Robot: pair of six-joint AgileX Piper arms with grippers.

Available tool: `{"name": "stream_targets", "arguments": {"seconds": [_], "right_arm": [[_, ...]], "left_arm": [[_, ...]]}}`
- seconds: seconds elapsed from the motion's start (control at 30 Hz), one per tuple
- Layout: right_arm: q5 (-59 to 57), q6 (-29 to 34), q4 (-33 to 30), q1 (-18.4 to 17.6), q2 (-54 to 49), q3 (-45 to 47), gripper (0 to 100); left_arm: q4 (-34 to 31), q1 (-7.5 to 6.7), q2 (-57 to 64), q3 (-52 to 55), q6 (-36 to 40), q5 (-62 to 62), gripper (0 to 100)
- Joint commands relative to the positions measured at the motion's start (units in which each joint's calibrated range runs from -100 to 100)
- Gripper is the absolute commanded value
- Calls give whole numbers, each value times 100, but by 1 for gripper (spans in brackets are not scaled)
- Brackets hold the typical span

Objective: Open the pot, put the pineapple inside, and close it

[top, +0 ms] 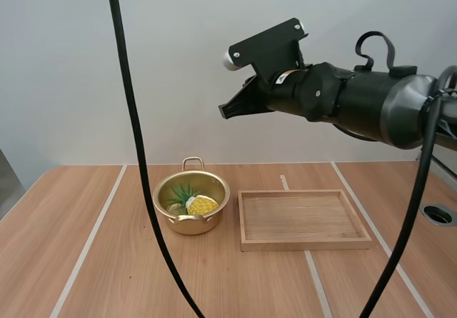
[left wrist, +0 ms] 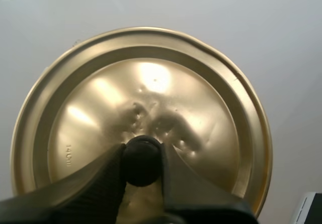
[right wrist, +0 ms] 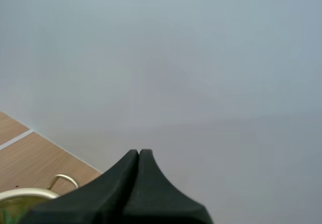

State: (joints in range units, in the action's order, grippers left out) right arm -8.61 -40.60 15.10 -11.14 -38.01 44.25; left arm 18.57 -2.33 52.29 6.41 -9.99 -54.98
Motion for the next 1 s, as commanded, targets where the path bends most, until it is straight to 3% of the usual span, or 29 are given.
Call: {"name": "stream_targets", "arguments": {"seconds": [0.0,0.3,0.97], "right_arm": [[64,167,34,248,-264,-26,0],[-89,189,954,727,-713,-26,0],[-1217,296,1034,1146,-1481,-26,0]], "left_arm": [[97,-7,50,-38,54,188,0],[97,-7,50,-38,54,188,0],[97,-7,50,-38,54,188,0]]}}
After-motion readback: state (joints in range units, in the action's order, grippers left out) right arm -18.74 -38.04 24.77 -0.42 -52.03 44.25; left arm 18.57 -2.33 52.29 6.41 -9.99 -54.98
